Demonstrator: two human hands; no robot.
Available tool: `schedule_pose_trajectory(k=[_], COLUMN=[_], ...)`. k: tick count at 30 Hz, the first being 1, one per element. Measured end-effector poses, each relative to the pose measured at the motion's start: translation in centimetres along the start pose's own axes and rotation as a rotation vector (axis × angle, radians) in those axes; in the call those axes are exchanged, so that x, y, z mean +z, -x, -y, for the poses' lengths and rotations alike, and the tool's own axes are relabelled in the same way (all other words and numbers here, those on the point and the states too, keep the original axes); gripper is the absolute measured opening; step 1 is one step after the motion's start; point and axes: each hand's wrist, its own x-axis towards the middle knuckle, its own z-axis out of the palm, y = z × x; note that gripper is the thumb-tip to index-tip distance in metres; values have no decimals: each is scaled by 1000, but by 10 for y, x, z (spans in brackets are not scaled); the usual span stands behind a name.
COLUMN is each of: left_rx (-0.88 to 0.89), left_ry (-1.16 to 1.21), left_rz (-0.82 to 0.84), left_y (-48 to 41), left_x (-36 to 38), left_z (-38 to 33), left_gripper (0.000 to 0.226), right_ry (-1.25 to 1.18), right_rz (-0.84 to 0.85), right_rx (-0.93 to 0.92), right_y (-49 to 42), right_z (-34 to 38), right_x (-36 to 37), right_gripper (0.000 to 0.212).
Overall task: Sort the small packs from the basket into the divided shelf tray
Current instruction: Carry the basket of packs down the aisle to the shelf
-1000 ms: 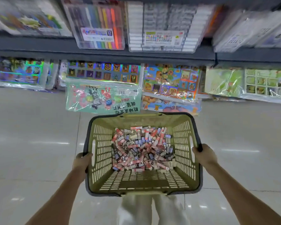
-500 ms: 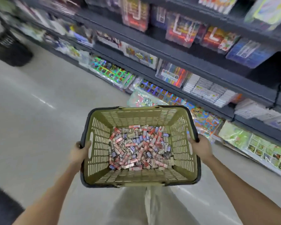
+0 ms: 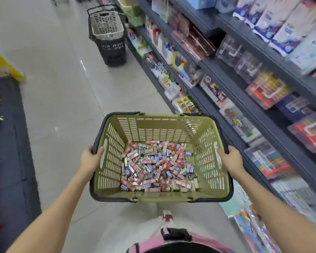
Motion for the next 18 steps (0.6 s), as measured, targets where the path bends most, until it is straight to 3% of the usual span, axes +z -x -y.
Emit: schedule_pose_trajectory(k=[4, 7, 10, 14, 18], left_rx=[-17, -33, -73, -136, -189], left_ry=[103, 175, 236, 254, 217], left_rz=[-72, -123, -159, -212, -308], left_y=[-67, -117, -174, -262, -351], left_x=[-39, -65, -88, -117, -149], left_z=[-21, -41, -58, -77, -105], left_gripper=[17, 14, 15, 22, 16], right_ry=[27, 26, 76, 96, 71], right_rz=[10, 20, 97, 169, 284], right_rx=[-70, -149, -173, -248, -287], right_y=[-52, -92, -133, -201, -267], right_z=[92, 159, 229, 315, 403], right_x=[45, 77, 113, 179, 249], right_gripper=[22, 39, 20, 50, 34])
